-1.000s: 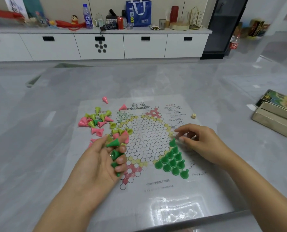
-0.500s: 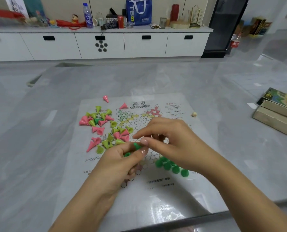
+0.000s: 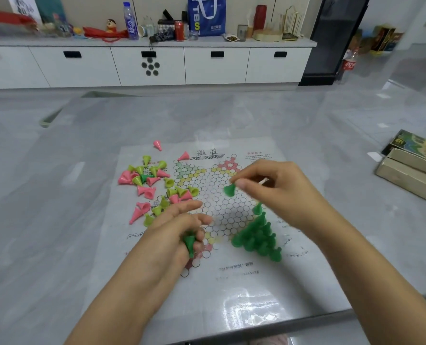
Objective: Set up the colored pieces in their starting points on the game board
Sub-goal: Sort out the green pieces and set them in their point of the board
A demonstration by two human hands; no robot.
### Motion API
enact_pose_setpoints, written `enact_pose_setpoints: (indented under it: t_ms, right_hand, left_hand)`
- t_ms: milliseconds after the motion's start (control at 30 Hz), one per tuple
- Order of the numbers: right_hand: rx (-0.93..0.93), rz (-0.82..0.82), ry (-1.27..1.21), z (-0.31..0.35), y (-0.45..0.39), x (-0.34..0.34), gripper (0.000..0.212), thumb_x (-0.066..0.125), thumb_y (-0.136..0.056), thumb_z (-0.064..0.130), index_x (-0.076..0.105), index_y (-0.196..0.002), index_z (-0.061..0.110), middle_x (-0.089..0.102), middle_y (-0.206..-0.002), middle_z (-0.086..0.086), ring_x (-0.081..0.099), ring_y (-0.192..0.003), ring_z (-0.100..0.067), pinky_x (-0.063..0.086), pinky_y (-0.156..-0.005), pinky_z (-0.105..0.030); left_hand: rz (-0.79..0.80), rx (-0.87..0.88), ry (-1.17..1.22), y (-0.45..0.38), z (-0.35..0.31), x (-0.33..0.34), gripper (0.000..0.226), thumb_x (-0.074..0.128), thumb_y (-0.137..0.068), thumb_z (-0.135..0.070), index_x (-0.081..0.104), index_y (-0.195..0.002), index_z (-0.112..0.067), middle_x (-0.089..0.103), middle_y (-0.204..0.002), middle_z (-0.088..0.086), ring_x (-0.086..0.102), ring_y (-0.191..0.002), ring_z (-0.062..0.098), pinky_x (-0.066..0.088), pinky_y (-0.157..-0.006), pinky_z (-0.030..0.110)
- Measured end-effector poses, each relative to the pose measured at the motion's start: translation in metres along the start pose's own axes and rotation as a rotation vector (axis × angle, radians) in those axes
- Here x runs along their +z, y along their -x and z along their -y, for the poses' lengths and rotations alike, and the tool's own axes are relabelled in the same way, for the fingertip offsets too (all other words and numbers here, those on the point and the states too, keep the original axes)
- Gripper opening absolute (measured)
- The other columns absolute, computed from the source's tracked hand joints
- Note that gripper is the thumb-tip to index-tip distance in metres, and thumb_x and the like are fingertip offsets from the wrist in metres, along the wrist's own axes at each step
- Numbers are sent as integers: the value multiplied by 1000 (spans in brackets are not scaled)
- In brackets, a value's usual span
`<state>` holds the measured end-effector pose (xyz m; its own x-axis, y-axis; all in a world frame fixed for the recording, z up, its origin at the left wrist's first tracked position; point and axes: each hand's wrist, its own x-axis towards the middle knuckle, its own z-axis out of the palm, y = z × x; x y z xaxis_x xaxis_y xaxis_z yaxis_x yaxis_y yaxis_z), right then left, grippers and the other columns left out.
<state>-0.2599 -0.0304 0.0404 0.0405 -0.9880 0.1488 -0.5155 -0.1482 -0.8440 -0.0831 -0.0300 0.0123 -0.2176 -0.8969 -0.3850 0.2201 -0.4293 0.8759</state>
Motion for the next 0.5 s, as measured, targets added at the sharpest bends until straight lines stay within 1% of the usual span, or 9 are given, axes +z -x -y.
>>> enact_pose_setpoints:
  t_ms: [67,133,167,233,267,333,433,500]
  right_hand:
    - [106,-107,-11,-16,-4,-11,10,62,-84,21,70,-81,26,68,-81,11,57,-69,4,43,-60,-6]
    - [192,-103,54,-29,-6,-14,11,62,-84,20,70,-79,26,69,-85,5,58,-76,-12,46,-66,-16]
    - [214,-68,102,-33,-6,-13,10,62,-84,20,70,-79,25,67,-86,4,56,-76,-15,45,-67,-19]
    - [220,13,197,-37,-6,-9,10,62,-83,20,69,-79,25,61,-84,7,50,-73,-8,41,-67,-18]
    - [215,45,244,-38,-5,-7,10,62,-83,21,69,-79,26,58,-82,9,47,-71,-5,39,-65,-16]
    - [205,86,332,-41,-5,-4,9,62,-83,22,69,-79,26,52,-77,11,45,-68,-3,34,-62,-15]
    - [203,106,389,-45,-6,-4,8,62,-83,23,68,-77,26,49,-74,12,44,-66,-2,31,-60,-14]
    - [196,109,398,-46,-5,-4,8,63,-83,23,68,-78,26,49,-74,13,43,-66,-2,31,-59,-14]
  left_hand:
    - [2,-25,112,0,-2,-3,36,32,-82,16,55,-104,-1,63,-76,15,44,-47,12,36,-38,19]
    - [5,-29,131,2,-4,-3,35,32,-85,18,53,-105,-1,65,-81,16,43,-45,10,35,-37,17]
    - [10,-27,133,3,-5,-2,32,34,-87,16,52,-107,-1,66,-83,16,43,-45,9,35,-37,16]
    - [19,-24,130,3,-6,-2,26,39,-89,11,52,-108,-2,68,-86,14,43,-45,8,36,-37,15]
    - [19,-24,126,3,-6,-2,23,41,-89,8,52,-108,-2,69,-84,12,42,-45,7,36,-37,15]
    - [16,-20,119,2,-5,-4,18,44,-89,3,53,-105,-3,71,-79,9,42,-44,6,35,-37,15]
    - [9,-12,85,2,-4,-6,8,50,-88,-8,56,-93,-6,72,-75,6,40,-43,5,33,-36,15]
    - [-8,-14,66,3,-4,-6,7,53,-86,-12,58,-84,-8,70,-71,4,39,-43,5,32,-36,14]
